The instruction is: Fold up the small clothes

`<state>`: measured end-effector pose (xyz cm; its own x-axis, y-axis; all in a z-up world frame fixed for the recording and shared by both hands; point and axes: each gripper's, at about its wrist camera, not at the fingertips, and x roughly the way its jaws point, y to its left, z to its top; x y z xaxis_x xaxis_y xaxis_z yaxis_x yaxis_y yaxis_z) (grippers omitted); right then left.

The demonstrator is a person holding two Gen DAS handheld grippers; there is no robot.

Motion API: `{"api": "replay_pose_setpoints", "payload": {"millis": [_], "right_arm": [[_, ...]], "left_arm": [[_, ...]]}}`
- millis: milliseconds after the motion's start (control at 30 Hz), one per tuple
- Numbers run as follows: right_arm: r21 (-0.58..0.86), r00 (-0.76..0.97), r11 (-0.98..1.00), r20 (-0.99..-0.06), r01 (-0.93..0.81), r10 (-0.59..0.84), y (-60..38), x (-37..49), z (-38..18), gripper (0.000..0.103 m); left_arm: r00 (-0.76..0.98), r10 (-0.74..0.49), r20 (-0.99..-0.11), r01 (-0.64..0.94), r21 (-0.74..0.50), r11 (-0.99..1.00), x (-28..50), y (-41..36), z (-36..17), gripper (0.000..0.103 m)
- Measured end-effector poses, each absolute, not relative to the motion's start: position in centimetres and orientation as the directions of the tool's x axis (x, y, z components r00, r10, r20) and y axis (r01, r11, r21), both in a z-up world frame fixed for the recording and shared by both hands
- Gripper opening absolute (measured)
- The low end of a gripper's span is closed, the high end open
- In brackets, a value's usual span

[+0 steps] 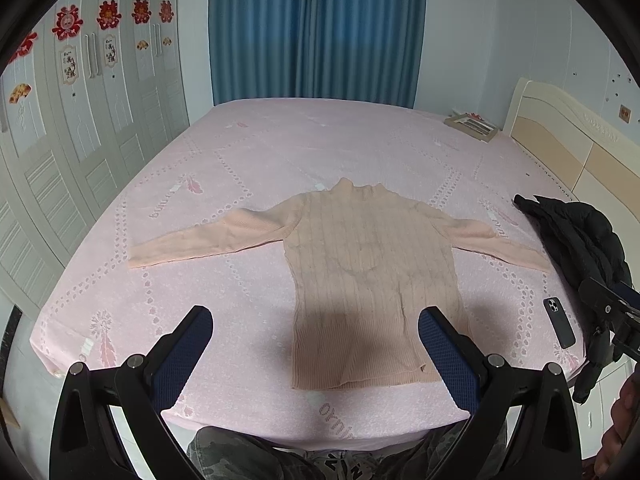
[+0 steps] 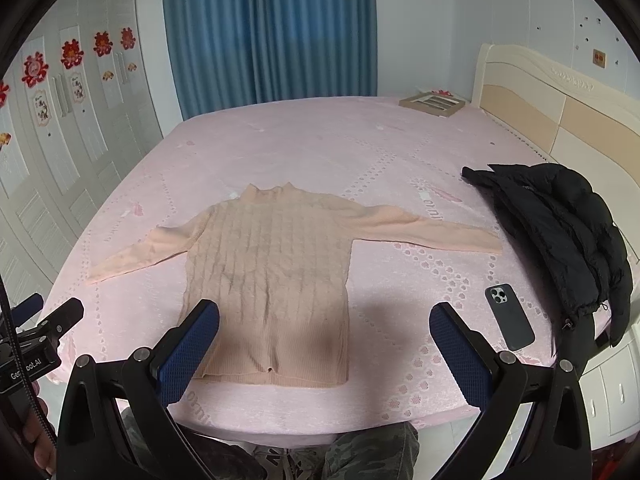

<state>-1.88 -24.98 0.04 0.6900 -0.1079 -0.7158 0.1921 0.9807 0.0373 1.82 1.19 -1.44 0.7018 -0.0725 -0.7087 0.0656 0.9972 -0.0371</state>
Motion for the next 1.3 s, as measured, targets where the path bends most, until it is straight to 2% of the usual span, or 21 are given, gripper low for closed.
{"api": "replay_pose_setpoints", "payload": {"millis": [733, 1300], "right_arm": [[0.047, 0.692, 0.982, -0.716, 0.183, -0.095, -25.2, -1.6, 0.4, 0.103], [0.035, 0.681, 0.987, -0.727, 0.158, -0.084, -24.9, 1.0, -1.5, 0.103]], "left_arm": [[0.708, -0.059, -0.703, 0.067, -0.016, 0.998, 1.4, 0.8, -0.9, 0.103], [0.703, -0.058, -0.709, 0.066, -0.016, 0.998, 5.0, 0.9, -2.6, 0.103]]}}
